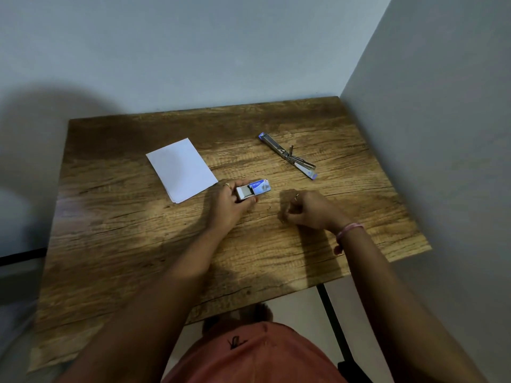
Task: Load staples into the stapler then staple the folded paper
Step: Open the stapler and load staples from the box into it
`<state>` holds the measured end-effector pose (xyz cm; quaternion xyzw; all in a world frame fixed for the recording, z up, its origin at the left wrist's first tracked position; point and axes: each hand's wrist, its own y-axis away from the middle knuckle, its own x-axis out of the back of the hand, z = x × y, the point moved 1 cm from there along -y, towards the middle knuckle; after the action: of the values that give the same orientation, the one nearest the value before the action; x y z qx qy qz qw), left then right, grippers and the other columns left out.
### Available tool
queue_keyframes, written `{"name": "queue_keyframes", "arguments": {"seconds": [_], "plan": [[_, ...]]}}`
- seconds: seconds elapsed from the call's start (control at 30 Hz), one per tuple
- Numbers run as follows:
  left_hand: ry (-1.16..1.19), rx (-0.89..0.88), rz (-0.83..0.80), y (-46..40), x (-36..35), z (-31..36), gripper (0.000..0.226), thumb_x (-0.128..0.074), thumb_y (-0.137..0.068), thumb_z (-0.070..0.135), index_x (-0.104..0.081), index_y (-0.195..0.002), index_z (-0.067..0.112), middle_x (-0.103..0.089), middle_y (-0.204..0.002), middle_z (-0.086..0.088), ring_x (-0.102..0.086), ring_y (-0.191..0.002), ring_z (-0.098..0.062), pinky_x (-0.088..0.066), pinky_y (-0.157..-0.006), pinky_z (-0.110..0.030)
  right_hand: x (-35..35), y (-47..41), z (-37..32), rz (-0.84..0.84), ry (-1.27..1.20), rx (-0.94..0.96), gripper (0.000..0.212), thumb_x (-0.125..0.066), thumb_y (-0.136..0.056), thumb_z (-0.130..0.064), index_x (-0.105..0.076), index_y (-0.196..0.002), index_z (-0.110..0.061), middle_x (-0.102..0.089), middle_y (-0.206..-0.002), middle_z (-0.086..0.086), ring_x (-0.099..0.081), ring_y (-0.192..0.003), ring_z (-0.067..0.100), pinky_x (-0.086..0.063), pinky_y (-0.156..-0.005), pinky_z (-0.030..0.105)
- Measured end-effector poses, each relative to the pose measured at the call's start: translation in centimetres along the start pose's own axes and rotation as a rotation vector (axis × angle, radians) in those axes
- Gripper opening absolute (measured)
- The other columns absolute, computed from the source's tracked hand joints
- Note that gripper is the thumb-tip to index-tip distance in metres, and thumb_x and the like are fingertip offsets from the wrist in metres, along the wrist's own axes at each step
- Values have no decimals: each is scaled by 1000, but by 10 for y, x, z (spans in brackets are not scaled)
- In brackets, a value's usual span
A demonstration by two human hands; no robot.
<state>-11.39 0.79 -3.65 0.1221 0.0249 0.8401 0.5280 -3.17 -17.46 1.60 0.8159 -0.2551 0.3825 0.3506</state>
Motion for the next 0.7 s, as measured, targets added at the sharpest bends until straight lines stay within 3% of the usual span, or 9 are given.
{"name": "queue_keyframes", "arguments": {"seconds": [0.07, 0.13, 0.2, 0.27, 0.4, 0.53, 0.7], "plan": [[-42, -28, 5, 0, -1, 1, 42, -72, -80, 4, -56, -119, 4, -65, -118, -8, -63, -101, -12, -51, -76, -9, 1, -3, 1, -27, 6, 5, 18, -72, -80, -27, -74, -88, -11, -72, -91, 5, -64, -86, 17, -49, -79, 33], [-119, -73, 16, 2, -2, 2, 43, -74, -79, 9, -59, -119, 7, -67, -112, -4, -65, -97, -11, -51, -77, -12, 5, -6, 2, -9, 8, 17, 17, -70, -82, -29, -73, -83, -12, -71, -87, 4, -63, -82, 16, -48, -76, 28], [-140, -93, 31, 3, -4, 3, 41, -75, -79, 11, -60, -117, 9, -69, -109, -3, -66, -94, -11, -54, -80, -22, 10, -10, 2, 63, -56, 27, 17, -70, -83, -29, -70, -75, -15, -69, -79, 1, -62, -76, 14, -46, -69, 20], [-136, -90, 39, 4, -4, 2, 40, -75, -79, 12, -60, -116, 11, -70, -108, -5, -67, -93, -12, -56, -81, -30, 12, -14, 0, 109, -101, 49, 13, -70, -82, -25, -71, -79, -12, -71, -83, 2, -64, -77, 13, -48, -73, 24], [-143, -93, 46, 3, -3, 1, 40, -75, -79, 15, -60, -116, 11, -70, -106, -3, -67, -90, -10, -56, -77, -26, 4, -18, -12, 83, 63, 277, 10, -71, -80, -17, -74, -89, -19, -72, -100, -7, -60, -84, -1, -39, -71, 4], [-151, -91, 54, 3, -2, 1, 41, -75, -79, 16, -59, -117, 10, -69, -109, -3, -67, -92, -10, -55, -77, -23, 0, -22, -17, 101, 192, 310, 14, -71, -79, -25, -74, -93, -25, -70, -108, -6, -65, -94, 14, -50, -81, 31], [-154, -102, 44, 3, -2, 1, 39, -75, -79, 15, -60, -115, 13, -71, -108, -4, -68, -92, -11, -57, -81, -30, 0, -26, -20, 48, 268, 319, 15, -64, -85, -25, -72, -97, -22, -65, -115, -4, -62, -100, 18, -50, -82, 36]]}}
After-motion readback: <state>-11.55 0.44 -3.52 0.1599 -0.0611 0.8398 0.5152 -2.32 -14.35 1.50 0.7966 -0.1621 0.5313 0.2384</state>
